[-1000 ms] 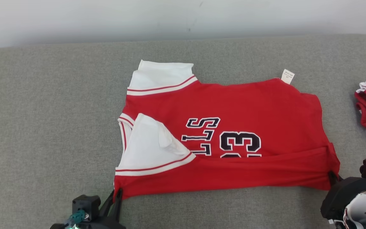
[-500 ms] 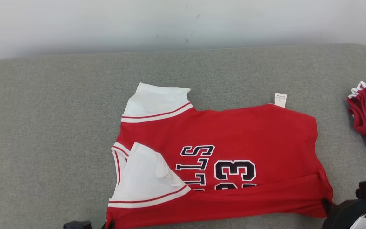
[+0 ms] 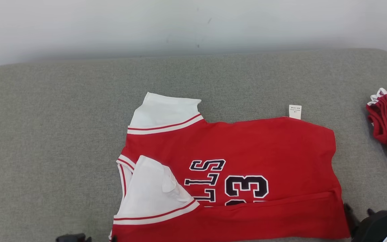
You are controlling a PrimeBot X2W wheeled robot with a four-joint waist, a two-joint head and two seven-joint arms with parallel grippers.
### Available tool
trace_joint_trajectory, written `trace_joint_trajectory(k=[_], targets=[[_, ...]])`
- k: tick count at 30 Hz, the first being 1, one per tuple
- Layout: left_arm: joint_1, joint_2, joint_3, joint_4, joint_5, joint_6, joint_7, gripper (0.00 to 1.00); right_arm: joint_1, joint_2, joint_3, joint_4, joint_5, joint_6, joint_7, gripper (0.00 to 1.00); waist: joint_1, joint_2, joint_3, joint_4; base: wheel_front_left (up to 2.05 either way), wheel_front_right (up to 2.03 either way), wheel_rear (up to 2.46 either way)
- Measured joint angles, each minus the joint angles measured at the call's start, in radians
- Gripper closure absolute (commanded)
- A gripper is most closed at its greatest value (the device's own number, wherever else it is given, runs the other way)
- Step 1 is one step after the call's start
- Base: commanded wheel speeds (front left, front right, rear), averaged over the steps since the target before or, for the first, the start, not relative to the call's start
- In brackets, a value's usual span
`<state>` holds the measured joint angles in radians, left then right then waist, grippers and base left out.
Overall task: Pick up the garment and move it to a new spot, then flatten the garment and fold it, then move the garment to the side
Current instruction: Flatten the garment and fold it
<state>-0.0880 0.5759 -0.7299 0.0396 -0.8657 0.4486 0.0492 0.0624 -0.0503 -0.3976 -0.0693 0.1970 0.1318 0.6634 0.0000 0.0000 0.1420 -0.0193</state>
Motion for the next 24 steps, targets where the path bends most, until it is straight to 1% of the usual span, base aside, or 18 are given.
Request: trace_joint_trajectory(k=[4,7,8,11,16,17,18,19,20,24], targets=[[-0.005,0.031,0.035,-0.031,-0.006,0.027,0.006,0.00,-0.023,0.000,-0.038,-0.052,-0.027,0.000,-0.013,0.00,0.0000,0.0000,0.000,0.001,0.00,0.00,0.00],[-0.048,0.049,0.059,-0.049,0.004,0.025,-0.010,0.00,-0.057,-0.001,-0.048,-0.080,-0.052,0.000,-0.020,0.00,0.0000,0.0000,0.003,0.004,0.00,0.00,0.00],[-0.070,0.051,0.064,-0.050,0.009,0.016,-0.013,0.00,-0.069,-0.001,-0.046,-0.085,-0.061,0.000,-0.021,0.00,0.0000,0.0000,0.005,0.006,0.00,0.00,0.00],[-0.165,0.043,0.070,-0.034,0.029,-0.022,-0.022,0.00,-0.110,0.000,-0.022,-0.091,-0.085,0.000,-0.026,0.00,0.0000,0.0000,0.014,0.008,0.00,0.00,0.00],[-0.351,-0.012,0.077,0.060,0.058,-0.095,-0.049,0.00,-0.208,0.000,0.038,-0.056,-0.115,0.000,-0.073,0.00,0.0000,0.0000,0.040,0.003,0.00,0.00,0.00],[-0.351,-0.012,0.077,0.060,0.058,-0.095,-0.049,0.00,-0.208,0.000,0.038,-0.056,-0.115,0.000,-0.073,0.00,0.0000,0.0000,0.040,0.003,0.00,0.00,0.00],[-0.387,-0.025,0.080,0.086,0.061,-0.109,-0.049,0.00,-0.227,-0.001,0.052,-0.043,-0.127,0.000,-0.082,0.00,0.0001,0.0001,0.047,0.001,0.00,0.00,0.00],[-0.423,-0.040,0.081,0.114,0.060,-0.125,-0.049,0.00,-0.244,-0.001,0.065,-0.030,-0.132,0.000,-0.091,0.00,0.0001,0.0000,0.055,-0.002,0.00,0.00,0.00],[-0.495,-0.065,0.079,0.169,0.061,-0.157,-0.049,0.00,-0.277,-0.001,0.093,-0.006,-0.139,0.000,-0.107,0.00,0.0001,0.0001,0.071,-0.009,0.00,0.00,0.00],[-0.620,-0.093,0.057,0.298,0.068,-0.230,-0.018,0.00,-0.340,0.000,0.144,0.027,-0.149,0.000,-0.130,0.00,0.0001,0.0001,0.108,-0.028,0.00,0.00,0.00]])
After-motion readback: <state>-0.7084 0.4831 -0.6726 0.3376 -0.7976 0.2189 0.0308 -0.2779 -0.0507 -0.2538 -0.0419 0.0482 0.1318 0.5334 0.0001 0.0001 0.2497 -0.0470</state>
